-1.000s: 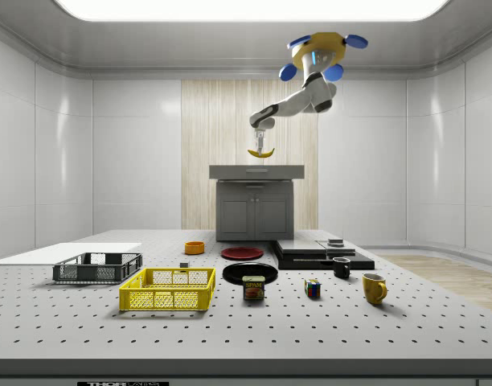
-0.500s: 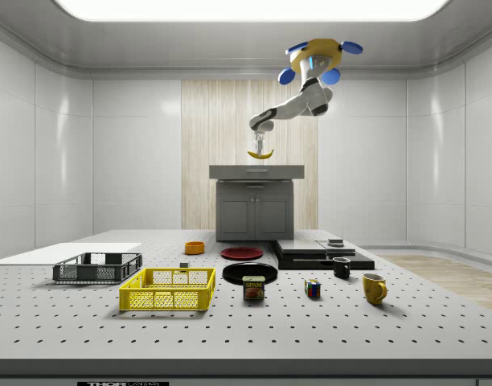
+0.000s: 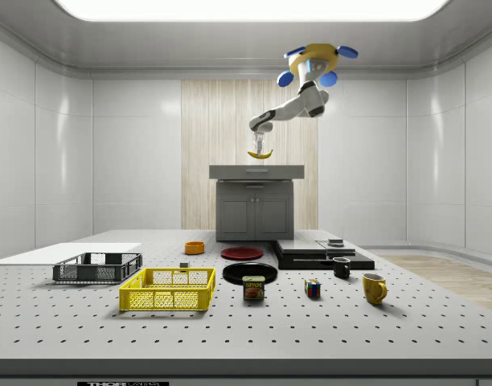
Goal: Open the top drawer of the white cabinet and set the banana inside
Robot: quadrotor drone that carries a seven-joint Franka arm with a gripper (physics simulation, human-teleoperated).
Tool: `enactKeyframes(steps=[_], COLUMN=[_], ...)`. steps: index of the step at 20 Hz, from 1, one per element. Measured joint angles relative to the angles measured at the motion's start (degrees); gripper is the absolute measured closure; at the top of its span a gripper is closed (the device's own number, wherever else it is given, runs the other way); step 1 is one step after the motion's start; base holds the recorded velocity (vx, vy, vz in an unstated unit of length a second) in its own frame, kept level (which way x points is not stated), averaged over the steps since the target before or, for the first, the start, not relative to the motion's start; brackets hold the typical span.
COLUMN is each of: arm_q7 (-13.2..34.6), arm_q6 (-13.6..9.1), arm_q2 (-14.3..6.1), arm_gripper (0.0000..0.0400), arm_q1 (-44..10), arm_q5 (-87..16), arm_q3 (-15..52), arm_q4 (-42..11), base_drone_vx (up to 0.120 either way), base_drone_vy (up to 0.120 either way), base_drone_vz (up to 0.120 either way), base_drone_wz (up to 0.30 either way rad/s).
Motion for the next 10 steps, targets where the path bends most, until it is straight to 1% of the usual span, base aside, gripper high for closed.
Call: enactKeyframes(steps=[10], arm_q7=[-0.1], arm_q6=[0.2], arm_q2=[-0.2], arm_gripper=[0.021], arm_q1=[0.1], arm_q5=[-0.1], arm_q3=[0.0], arm_q4=[0.0], base_drone_vx=[0.0], base_drone_vy=[-0.12], base_drone_vz=[0.0], base_drone_wz=[0.0])
